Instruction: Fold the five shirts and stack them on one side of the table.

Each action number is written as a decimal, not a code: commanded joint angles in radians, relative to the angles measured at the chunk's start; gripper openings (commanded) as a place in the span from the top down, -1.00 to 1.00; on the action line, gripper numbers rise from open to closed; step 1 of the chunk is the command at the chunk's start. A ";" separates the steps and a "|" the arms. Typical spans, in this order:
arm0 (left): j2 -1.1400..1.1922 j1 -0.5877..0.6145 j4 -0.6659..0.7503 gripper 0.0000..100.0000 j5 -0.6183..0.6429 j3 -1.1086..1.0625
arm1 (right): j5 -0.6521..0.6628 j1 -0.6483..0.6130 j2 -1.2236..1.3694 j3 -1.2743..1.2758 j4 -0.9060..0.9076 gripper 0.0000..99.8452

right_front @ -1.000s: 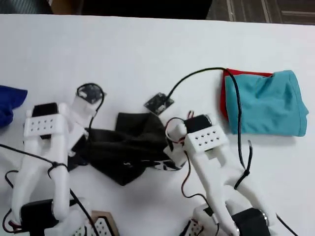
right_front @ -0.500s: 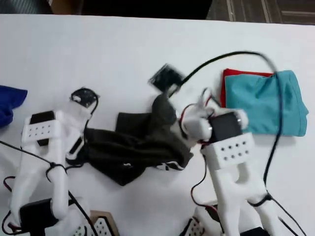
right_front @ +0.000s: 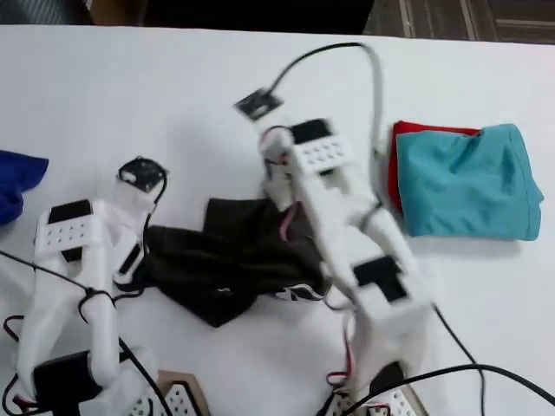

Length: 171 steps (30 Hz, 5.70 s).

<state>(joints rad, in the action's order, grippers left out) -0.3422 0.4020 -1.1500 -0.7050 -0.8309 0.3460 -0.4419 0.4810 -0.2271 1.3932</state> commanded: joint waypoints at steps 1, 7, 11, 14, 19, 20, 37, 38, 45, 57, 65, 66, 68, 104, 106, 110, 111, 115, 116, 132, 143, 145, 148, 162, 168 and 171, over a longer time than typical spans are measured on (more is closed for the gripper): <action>-0.003 0.006 0.011 0.62 -0.009 0.004 | -0.008 -0.013 0.186 -0.206 0.084 0.22; -0.003 0.006 0.011 0.62 -0.009 0.004 | 0.000 0.010 0.381 -0.453 0.272 0.42; -0.003 0.006 0.011 0.62 -0.009 0.004 | -0.008 0.048 0.364 -0.539 0.292 0.99; -0.003 0.006 0.011 0.62 -0.009 0.004 | -0.003 0.067 0.292 -0.551 0.309 0.97; -0.003 0.006 0.005 0.62 -0.003 0.041 | 0.002 0.081 0.065 -0.552 0.311 0.96; -0.003 0.006 0.000 0.62 -0.002 0.064 | 0.002 0.079 0.018 -0.552 0.311 0.96; 0.000 0.005 -0.253 0.61 0.118 0.453 | 0.058 -0.005 -0.926 0.339 0.289 0.96; 0.000 0.000 -0.250 0.61 0.117 0.432 | 0.086 -0.001 -0.986 0.431 0.274 0.96; 0.000 -0.026 -0.158 0.61 0.046 0.240 | 0.241 0.154 -1.254 1.003 0.110 0.96; 0.000 -0.052 -0.098 0.61 0.035 0.160 | 0.361 0.383 -1.283 1.209 -0.047 0.96; -0.011 -0.081 -0.173 0.61 -0.015 0.197 | 0.364 0.522 -1.290 1.404 -0.196 0.96; -0.011 -0.083 -0.203 0.61 -0.011 0.260 | 0.367 0.536 -1.290 1.435 -0.228 0.96; -0.003 -0.087 -0.238 0.61 0.058 0.389 | 0.367 0.550 -1.290 1.496 -0.312 0.96; 0.456 -0.397 -0.589 0.95 0.181 0.575 | 0.359 0.499 -1.285 1.646 -0.506 0.96; 0.456 -0.397 -0.634 0.95 0.127 0.572 | 0.359 0.499 -1.285 1.646 -0.506 0.96; 0.456 -0.388 -0.635 0.95 0.051 0.486 | 0.359 0.499 -1.285 1.646 -0.506 0.96; 0.456 -0.387 -0.635 0.95 0.021 0.456 | 0.359 0.499 -1.285 1.646 -0.506 0.96; 0.456 -0.385 -0.635 0.95 -0.110 0.361 | 0.359 0.499 -1.285 1.646 -0.507 0.96; 0.454 -0.381 -0.635 0.95 -0.126 0.357 | 0.359 0.499 -1.285 1.646 -0.507 0.96; 0.207 -0.334 -0.638 0.56 -0.187 0.591 | 0.359 0.499 -1.282 1.646 -0.513 0.96; 0.316 -0.361 -0.417 0.56 0.020 0.680 | 0.359 0.499 -1.282 1.646 -0.513 0.96; 0.407 -0.373 -0.417 0.56 0.020 0.680 | 0.359 0.499 -1.282 1.646 -0.513 0.96; 0.523 -0.404 -0.446 0.56 0.020 0.682 | 0.359 0.499 -1.282 1.646 -0.513 0.96; 0.370 -0.381 -0.635 0.94 -0.018 0.608 | 0.359 0.499 -1.282 1.646 -0.513 0.96; 0.141 -0.365 -0.620 0.94 -0.124 0.435 | 0.359 0.499 -1.290 1.646 -0.513 0.96; 0.129 -0.362 -0.493 0.92 -0.109 0.415 | 0.359 0.499 -1.287 1.646 -0.513 0.96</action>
<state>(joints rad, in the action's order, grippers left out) -0.1596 0.0292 -1.7269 -0.8140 -0.4089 0.7081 0.0721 -0.8017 1.4147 0.9145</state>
